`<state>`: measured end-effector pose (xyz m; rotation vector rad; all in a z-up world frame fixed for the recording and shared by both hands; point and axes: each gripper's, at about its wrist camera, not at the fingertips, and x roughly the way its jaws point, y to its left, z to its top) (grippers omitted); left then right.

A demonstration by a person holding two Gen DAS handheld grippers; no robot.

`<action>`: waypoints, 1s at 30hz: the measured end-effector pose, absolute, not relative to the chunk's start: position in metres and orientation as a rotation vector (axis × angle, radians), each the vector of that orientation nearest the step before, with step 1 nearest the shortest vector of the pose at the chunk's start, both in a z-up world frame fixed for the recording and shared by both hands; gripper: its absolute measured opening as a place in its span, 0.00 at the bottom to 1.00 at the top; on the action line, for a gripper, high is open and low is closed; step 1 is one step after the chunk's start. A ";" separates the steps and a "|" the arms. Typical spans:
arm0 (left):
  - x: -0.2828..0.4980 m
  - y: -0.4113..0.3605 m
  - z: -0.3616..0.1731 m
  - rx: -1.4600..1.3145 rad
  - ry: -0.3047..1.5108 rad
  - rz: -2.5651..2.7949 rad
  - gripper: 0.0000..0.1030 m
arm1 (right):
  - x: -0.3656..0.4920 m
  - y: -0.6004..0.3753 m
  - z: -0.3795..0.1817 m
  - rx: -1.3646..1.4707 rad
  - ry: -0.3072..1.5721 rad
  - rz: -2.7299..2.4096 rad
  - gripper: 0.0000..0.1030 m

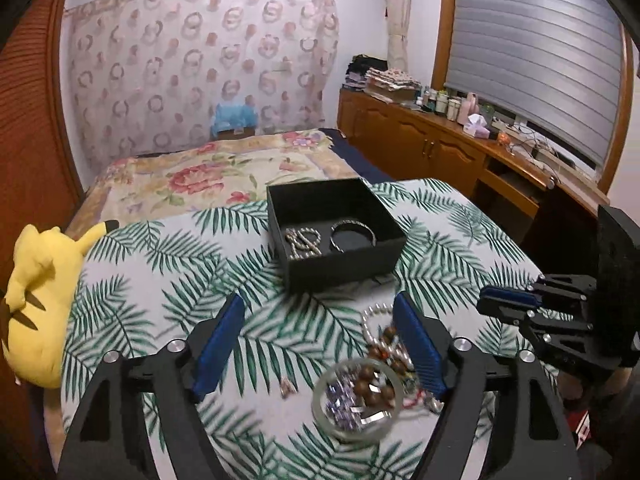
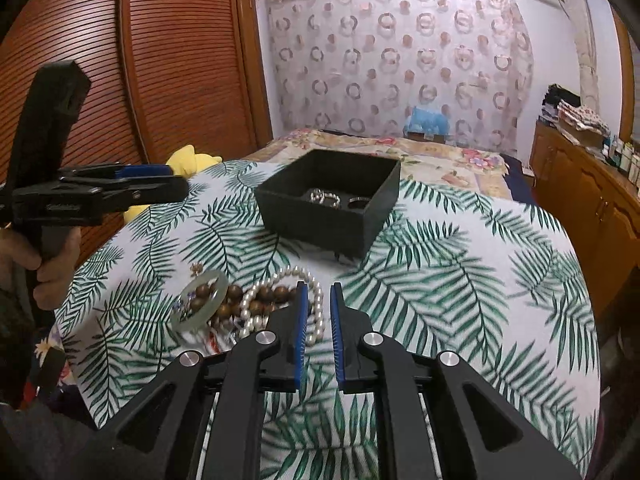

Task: Organize jewelry
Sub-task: 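Grasp the pale green jade bangle with the left tool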

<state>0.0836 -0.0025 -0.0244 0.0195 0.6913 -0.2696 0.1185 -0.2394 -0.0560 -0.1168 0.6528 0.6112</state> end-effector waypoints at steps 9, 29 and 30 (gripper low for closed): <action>0.062 -0.010 -0.057 0.007 0.743 -0.276 0.81 | 0.103 -0.246 -0.069 -0.111 0.675 0.590 0.27; 0.066 -0.017 -0.098 -0.065 0.861 -0.322 0.81 | 0.094 -0.231 -0.096 -0.156 0.726 0.594 0.34; 0.067 -0.016 -0.099 -0.072 0.866 -0.323 0.81 | 0.094 -0.231 -0.096 -0.154 0.727 0.595 0.34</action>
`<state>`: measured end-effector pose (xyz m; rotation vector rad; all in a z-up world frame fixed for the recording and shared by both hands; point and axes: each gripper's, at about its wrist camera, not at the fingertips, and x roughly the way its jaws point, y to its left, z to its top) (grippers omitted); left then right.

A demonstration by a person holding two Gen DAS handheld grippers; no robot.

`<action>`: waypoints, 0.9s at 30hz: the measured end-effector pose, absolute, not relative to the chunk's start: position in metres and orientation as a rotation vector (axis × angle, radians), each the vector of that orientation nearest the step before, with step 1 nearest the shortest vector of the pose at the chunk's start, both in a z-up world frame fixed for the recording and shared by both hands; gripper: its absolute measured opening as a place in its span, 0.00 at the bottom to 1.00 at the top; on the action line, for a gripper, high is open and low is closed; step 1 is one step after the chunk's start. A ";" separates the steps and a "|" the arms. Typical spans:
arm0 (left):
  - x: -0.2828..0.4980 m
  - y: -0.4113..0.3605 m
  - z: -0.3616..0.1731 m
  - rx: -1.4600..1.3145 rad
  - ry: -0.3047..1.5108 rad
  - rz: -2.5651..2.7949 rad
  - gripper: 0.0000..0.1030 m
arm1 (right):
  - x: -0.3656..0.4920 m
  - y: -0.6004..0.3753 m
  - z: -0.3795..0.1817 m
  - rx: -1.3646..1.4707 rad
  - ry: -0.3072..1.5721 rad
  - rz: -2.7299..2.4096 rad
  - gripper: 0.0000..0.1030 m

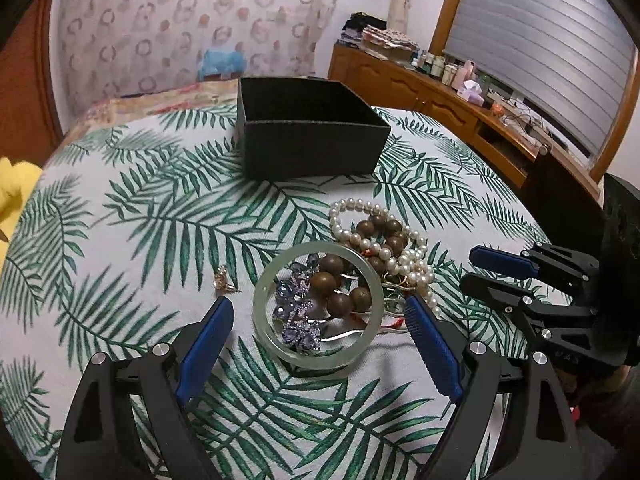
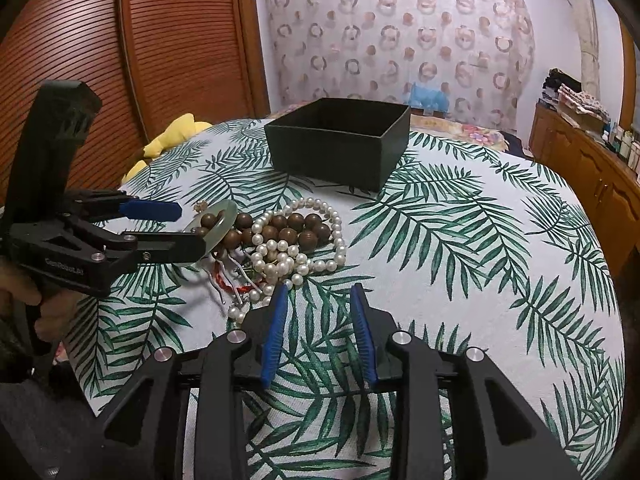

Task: Organize jewelry
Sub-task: 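Grasp the pale green jade bangle with the left tool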

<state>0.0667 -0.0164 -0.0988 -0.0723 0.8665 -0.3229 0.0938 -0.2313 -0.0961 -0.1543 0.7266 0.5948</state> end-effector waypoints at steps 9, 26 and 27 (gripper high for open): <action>0.069 -0.019 -0.103 -0.073 0.876 -0.321 0.81 | 0.093 -0.233 -0.096 -0.139 0.727 0.586 0.34; 0.077 -0.015 -0.107 -0.114 0.868 -0.330 0.67 | 0.094 -0.233 -0.096 -0.140 0.729 0.587 0.34; 0.077 -0.015 -0.107 -0.114 0.867 -0.331 0.67 | 0.094 -0.233 -0.096 -0.139 0.730 0.587 0.34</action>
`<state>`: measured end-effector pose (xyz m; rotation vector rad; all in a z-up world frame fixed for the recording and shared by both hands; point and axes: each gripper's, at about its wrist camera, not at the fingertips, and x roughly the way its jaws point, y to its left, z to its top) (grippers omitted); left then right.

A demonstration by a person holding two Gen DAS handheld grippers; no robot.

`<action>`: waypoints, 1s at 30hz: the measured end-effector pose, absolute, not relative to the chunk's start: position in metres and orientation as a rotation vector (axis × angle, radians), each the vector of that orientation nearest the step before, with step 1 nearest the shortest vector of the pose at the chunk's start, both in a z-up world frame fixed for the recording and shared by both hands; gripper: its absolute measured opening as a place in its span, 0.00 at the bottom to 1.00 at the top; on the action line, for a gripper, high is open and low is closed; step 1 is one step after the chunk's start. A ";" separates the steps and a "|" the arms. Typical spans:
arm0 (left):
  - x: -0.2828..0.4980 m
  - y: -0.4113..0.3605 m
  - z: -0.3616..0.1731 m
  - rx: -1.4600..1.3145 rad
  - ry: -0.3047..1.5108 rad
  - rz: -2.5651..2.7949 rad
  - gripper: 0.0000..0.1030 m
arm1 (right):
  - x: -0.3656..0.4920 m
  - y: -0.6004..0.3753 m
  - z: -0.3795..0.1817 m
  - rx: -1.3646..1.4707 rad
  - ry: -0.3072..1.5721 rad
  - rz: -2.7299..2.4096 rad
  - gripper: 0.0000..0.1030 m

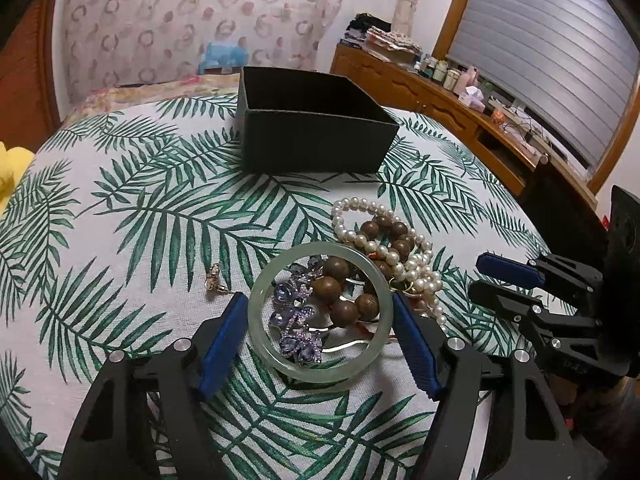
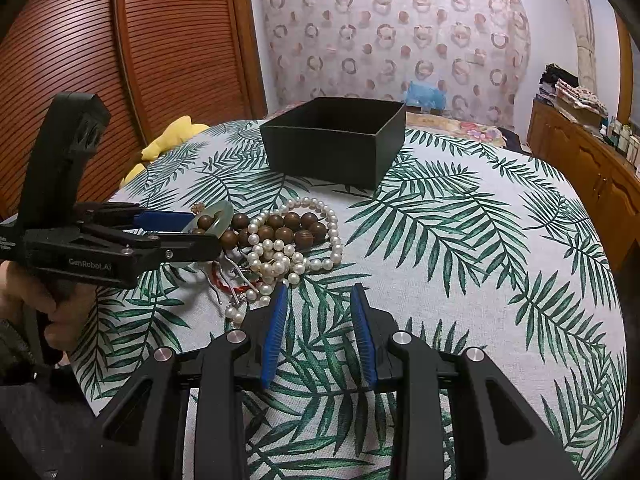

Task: Organize jewelry
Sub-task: 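Grasp the pale green jade bangle with the left tool, then lift the jade bangle with the left tool while the right tool lifts a pearl strand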

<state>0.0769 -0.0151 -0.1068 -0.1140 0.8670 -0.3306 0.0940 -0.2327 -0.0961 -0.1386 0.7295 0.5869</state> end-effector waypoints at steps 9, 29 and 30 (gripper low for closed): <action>0.067 -0.016 -0.101 -0.093 0.825 -0.318 0.67 | 0.094 -0.232 -0.097 -0.141 0.732 0.587 0.34; 0.052 -0.004 -0.078 -0.073 0.731 -0.259 0.67 | 0.146 -0.207 -0.093 -0.292 0.793 0.609 0.34; 0.052 -0.004 -0.078 -0.071 0.729 -0.257 0.67 | 0.147 -0.205 -0.094 -0.304 0.792 0.603 0.34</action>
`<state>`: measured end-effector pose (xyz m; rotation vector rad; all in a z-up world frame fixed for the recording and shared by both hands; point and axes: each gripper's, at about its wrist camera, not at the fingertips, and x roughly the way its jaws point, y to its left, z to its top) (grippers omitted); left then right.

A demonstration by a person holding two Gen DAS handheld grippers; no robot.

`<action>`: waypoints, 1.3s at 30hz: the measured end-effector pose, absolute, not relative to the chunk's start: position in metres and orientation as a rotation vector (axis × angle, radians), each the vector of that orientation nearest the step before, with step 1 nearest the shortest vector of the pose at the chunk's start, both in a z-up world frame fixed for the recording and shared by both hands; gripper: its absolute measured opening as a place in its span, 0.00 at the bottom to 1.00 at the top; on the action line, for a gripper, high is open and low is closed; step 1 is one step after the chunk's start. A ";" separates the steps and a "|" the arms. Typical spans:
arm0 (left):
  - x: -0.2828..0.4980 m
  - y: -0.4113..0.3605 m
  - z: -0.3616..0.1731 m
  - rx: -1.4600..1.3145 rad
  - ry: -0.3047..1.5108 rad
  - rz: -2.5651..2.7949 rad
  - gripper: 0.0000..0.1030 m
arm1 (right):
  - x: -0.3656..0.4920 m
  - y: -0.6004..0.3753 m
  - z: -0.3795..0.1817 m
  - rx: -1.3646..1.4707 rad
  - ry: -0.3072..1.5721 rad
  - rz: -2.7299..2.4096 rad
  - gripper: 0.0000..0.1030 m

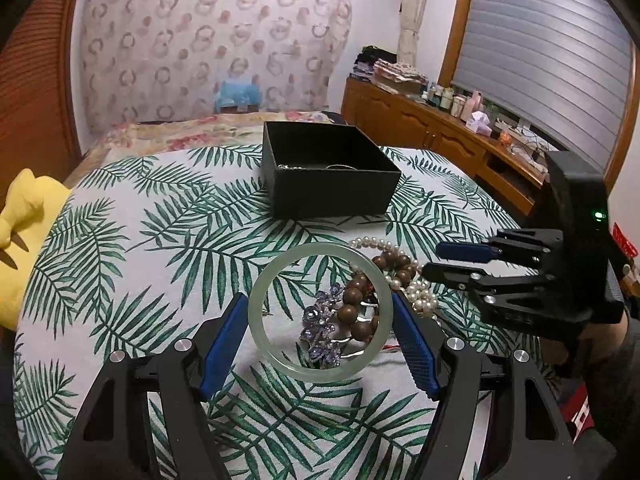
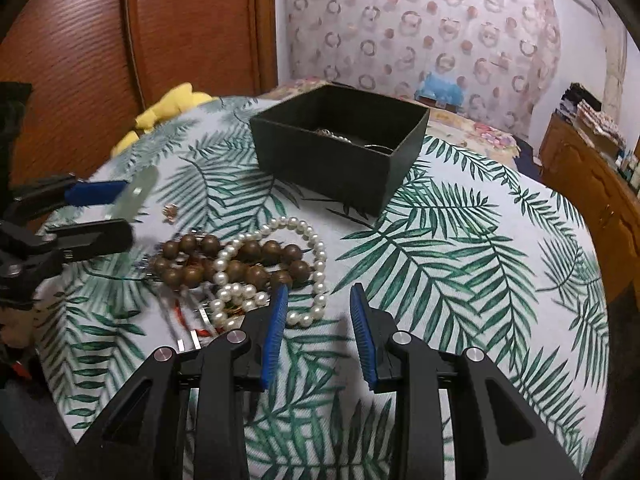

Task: Organize jewelry
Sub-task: 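Lift the jade bangle with the left tool while the right tool lifts a pearl strand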

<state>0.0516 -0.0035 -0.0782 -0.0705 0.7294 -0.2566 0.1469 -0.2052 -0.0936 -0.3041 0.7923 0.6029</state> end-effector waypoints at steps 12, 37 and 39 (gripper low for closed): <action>0.050 0.009 -0.074 -0.077 0.720 -0.238 0.67 | 0.161 -0.192 -0.102 -0.381 0.820 0.617 0.08; 0.055 0.010 -0.032 -0.044 0.646 -0.240 0.67 | 0.135 -0.213 0.043 -0.329 0.520 0.637 0.08; 0.055 0.009 -0.029 -0.044 0.633 -0.242 0.67 | 0.135 -0.214 0.055 -0.332 0.500 0.627 0.08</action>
